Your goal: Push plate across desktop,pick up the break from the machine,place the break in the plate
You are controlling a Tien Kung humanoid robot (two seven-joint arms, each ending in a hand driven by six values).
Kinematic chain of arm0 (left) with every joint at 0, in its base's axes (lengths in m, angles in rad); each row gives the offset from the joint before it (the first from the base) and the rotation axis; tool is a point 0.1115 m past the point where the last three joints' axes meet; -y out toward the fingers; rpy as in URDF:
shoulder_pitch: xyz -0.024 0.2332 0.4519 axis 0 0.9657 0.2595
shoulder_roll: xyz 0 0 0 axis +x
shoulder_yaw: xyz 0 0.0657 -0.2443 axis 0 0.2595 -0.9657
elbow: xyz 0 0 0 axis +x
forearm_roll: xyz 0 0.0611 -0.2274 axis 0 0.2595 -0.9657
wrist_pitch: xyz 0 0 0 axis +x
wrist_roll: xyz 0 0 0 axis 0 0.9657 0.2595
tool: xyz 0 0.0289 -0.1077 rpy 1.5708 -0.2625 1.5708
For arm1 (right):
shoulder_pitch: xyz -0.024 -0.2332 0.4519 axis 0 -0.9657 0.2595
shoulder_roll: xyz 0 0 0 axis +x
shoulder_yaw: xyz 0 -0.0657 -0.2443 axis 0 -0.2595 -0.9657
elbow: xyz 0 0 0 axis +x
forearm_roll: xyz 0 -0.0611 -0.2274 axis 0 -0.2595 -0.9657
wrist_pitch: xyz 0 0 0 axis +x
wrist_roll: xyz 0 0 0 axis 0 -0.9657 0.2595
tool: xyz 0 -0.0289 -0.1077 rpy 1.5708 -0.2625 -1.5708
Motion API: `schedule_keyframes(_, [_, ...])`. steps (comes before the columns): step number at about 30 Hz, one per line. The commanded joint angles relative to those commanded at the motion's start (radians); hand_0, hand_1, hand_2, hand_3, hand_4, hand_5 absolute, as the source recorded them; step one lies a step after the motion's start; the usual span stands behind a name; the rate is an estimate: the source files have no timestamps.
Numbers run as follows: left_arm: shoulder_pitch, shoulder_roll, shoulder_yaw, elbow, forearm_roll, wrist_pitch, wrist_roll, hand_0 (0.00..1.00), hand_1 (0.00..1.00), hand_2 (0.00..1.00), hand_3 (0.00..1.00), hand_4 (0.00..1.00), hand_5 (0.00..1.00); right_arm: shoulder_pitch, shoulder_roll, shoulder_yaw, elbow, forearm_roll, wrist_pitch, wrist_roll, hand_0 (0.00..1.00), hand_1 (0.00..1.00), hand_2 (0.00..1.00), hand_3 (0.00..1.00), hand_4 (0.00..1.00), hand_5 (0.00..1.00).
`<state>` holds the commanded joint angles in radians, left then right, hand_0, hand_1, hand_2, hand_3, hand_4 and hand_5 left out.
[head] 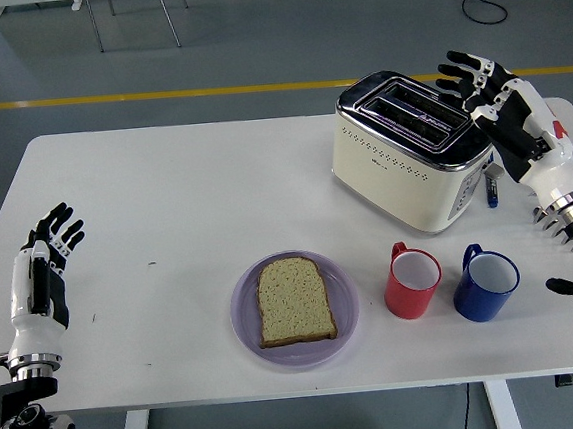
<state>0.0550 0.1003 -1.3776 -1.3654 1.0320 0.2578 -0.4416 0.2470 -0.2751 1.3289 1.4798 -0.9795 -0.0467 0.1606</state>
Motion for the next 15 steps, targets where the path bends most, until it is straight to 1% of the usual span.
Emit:
schedule_keyframes(1, [0.002, 0.000, -0.006, -0.008, 0.003, -0.001, 0.002, 0.800, 0.811, 0.874, 0.808, 0.513, 0.997, -0.026, 0.003, 0.026, -0.010, 0.000, 0.002, -0.001, 0.873, 0.787, 0.798, 0.785, 0.496, 0.478])
schedule_keyframes(3, [0.002, 0.000, -0.010, -0.015, 0.004, -0.002, 0.005, 0.800, 0.811, 0.874, 0.808, 0.513, 0.997, -0.054, 0.006, 0.049, -0.015, -0.003, 0.003, -0.002, 0.873, 0.787, 0.798, 0.785, 0.496, 0.478])
schedule_keyframes(5, [0.000, 0.001, -0.014, -0.027, 0.003, -0.005, 0.012, 0.800, 0.811, 0.874, 0.808, 0.513, 0.997, -0.101, 0.010, 0.080, -0.019, -0.013, 0.011, -0.005, 0.873, 0.787, 0.798, 0.785, 0.496, 0.478])
schedule_keyframes(6, [-0.001, 0.001, -0.015, -0.029, 0.002, -0.005, 0.013, 0.800, 0.811, 0.873, 0.807, 0.514, 0.995, -0.111, 0.010, 0.084, -0.020, -0.015, 0.012, -0.006, 0.879, 0.787, 0.802, 0.785, 0.498, 0.500])
schedule_keyframes(9, [-0.005, 0.003, -0.018, -0.042, -0.004, -0.020, 0.038, 0.800, 0.811, 0.873, 0.807, 0.514, 0.995, -0.156, 0.026, 0.108, -0.022, -0.030, 0.024, -0.009, 0.879, 0.787, 0.802, 0.785, 0.498, 0.500])
schedule_keyframes(12, [-0.002, 0.003, -0.025, -0.058, -0.009, -0.041, 0.071, 0.800, 0.811, 0.873, 0.807, 0.514, 0.995, -0.178, 0.049, 0.133, -0.036, -0.036, 0.035, -0.016, 0.879, 0.787, 0.802, 0.785, 0.498, 0.500])
schedule_keyframes(15, [0.002, 0.006, -0.026, -0.069, -0.005, -0.051, 0.085, 0.803, 0.817, 0.873, 0.809, 0.517, 0.996, -0.183, 0.054, 0.143, -0.042, -0.035, 0.033, -0.017, 0.885, 0.792, 0.808, 0.788, 0.492, 0.499])
